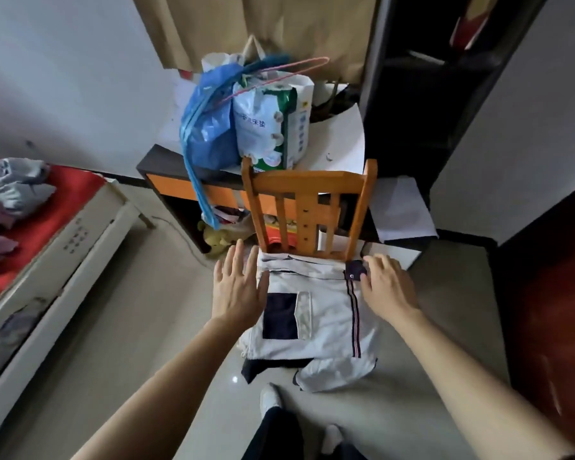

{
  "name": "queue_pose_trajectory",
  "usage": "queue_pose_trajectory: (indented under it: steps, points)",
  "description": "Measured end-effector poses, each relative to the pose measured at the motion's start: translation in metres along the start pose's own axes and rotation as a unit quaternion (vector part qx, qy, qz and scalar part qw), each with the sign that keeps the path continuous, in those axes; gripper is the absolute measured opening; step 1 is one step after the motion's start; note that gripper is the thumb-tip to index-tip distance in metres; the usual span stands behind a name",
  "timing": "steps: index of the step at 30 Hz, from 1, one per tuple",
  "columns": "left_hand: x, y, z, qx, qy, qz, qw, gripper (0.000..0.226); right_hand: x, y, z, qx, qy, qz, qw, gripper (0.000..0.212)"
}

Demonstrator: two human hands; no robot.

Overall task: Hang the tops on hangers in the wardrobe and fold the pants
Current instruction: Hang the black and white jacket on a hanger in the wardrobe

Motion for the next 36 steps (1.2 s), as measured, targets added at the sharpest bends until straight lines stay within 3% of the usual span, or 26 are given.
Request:
queue_pose_trajectory:
  steps: [9, 17, 25, 29, 33, 36]
  points:
    - [0.047, -0.089, -0.084, -0.124, -0.101, 0.008, 0.987, 0.063, 0.051, -0.061, 0.008, -0.100, -0.176, -0.001, 0.979, 0.044]
    - [0.083, -0.179, -0.094, -0.222, -0.165, -0.015, 0.961, 0.065, 0.061, -0.138, 0.040, -0.122, -0.358, -0.169, 0.910, 0.044]
    - [0.095, -0.336, -0.070, -0.342, -0.162, -0.108, 0.919, 0.069, 0.127, -0.282, 0.055, -0.103, -0.533, -0.320, 0.776, 0.045]
    - [0.087, -0.401, -0.054, -0.409, -0.145, -0.171, 0.884, 0.076, 0.152, -0.335, 0.060, -0.042, -0.586, -0.331, 0.738, 0.059]
    - [0.076, -0.448, -0.038, -0.432, -0.118, -0.207, 0.870, 0.087, 0.181, -0.386, 0.064, -0.015, -0.674, -0.421, 0.607, 0.085]
    - [0.072, -0.462, -0.037, -0.441, -0.135, -0.195, 0.865, 0.091, 0.203, -0.401, 0.052, 0.053, -0.708, -0.459, 0.534, 0.079]
Point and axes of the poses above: each hand's wrist, its own z-axis away from the middle knuckle, its own y-axis out of the back of the hand, x = y × z, the point moved 2 cm from there along -z, towards the middle knuckle, and after that the axes turned 14 degrees about y, right-handed, at the moved point
